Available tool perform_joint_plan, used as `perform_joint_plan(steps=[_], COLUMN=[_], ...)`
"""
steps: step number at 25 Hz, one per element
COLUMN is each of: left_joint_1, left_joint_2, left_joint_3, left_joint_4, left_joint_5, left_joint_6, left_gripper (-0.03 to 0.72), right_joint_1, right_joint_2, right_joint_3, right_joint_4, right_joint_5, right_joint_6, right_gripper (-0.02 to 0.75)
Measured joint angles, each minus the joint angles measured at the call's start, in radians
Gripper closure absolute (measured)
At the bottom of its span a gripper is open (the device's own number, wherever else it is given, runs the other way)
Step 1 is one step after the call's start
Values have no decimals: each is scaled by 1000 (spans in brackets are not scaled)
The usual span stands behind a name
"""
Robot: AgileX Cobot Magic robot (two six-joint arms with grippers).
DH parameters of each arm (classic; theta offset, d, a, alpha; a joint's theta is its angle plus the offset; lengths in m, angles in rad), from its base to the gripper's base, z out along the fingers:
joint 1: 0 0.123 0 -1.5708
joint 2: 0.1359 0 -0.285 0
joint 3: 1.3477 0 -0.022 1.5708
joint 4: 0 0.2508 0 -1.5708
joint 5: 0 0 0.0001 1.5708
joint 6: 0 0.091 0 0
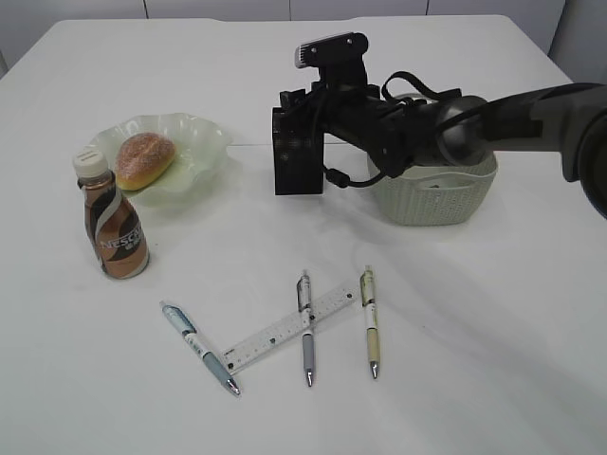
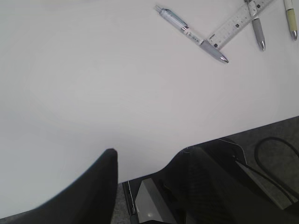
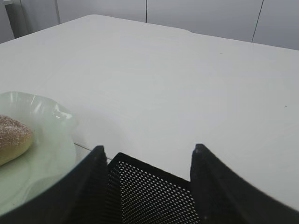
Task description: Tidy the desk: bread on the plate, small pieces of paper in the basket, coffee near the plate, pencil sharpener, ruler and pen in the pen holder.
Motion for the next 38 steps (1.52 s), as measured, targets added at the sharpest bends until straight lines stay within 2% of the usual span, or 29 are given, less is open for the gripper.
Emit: perform_joint_plan(steps=[11,16,22,33,38], left_joint_1=[0,0,0,0,0], left_joint_2=[0,0,0,0,0], left_joint_3=[0,0,0,0,0], left_joint_4=[2,5,5,72,80], left_joint_5=[0,0,0,0,0], left_joint_6=[0,0,0,0,0], left_gripper=[328,328,328,326,326], right_joint_1=[0,0,0,0,0], right_joint_2=[0,-53,-188,-440,-507], right_joint_3=[-15,-14,-14,-16,-16], right_joint_4=[0,-9,8,118,184], right_joint_5=[22,121,364,1033,1208], right_joint_6=[0,0,15,18,19], right_gripper=[288,289,289,289,289])
